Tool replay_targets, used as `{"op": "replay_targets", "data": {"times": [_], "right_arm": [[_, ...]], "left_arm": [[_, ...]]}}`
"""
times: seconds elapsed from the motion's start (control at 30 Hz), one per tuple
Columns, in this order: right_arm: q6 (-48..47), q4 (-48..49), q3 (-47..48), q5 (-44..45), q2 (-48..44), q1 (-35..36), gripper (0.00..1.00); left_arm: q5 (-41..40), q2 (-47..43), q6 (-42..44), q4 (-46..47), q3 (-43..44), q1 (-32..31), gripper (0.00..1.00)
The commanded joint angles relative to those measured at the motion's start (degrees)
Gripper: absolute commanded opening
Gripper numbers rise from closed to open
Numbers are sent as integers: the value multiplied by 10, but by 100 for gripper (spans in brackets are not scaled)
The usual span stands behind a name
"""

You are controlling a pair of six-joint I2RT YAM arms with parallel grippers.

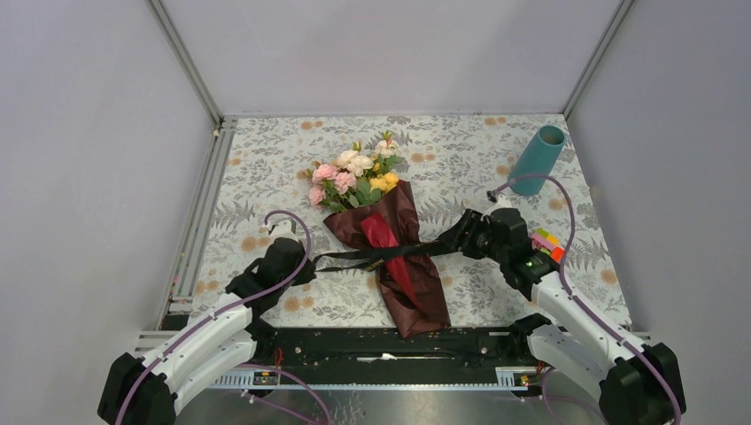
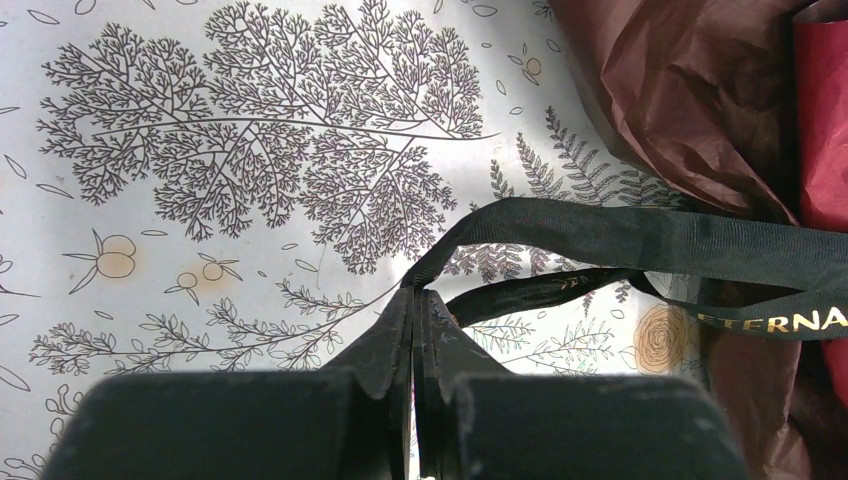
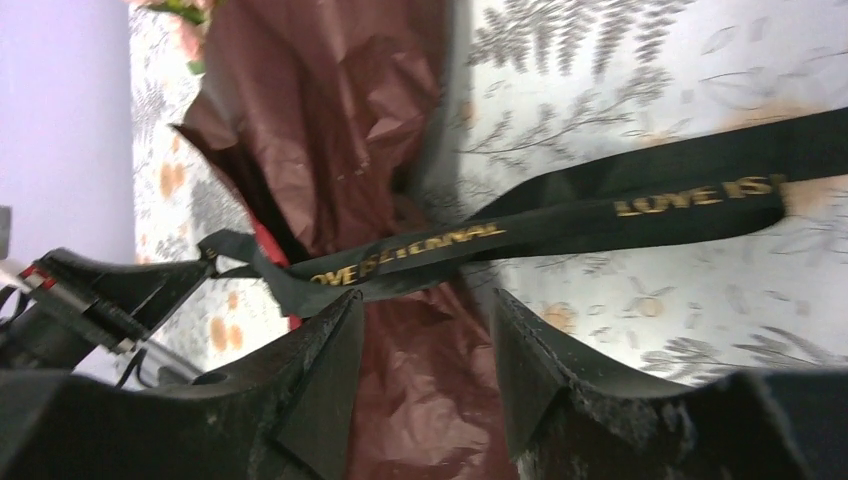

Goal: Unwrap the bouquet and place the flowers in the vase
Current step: Untie the ribbon from the wrapping paper.

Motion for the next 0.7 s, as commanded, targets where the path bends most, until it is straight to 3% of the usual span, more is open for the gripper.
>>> {"op": "replay_targets", "data": {"times": [0.0, 0.17, 0.4, 0.67], "right_arm": [[65, 83, 22, 17, 34, 58, 56], [125, 121, 26, 76, 94, 108, 54], [165, 133, 6, 170, 113, 115, 51], [169, 178, 11, 179, 171, 115, 53]], "left_arm": [[-8, 3, 8, 11, 16, 4, 0], [-9, 1, 7, 10, 16, 4, 0], [-9, -6, 6, 8, 14, 4, 0], [-7, -9, 6, 2, 14, 5, 0]]}}
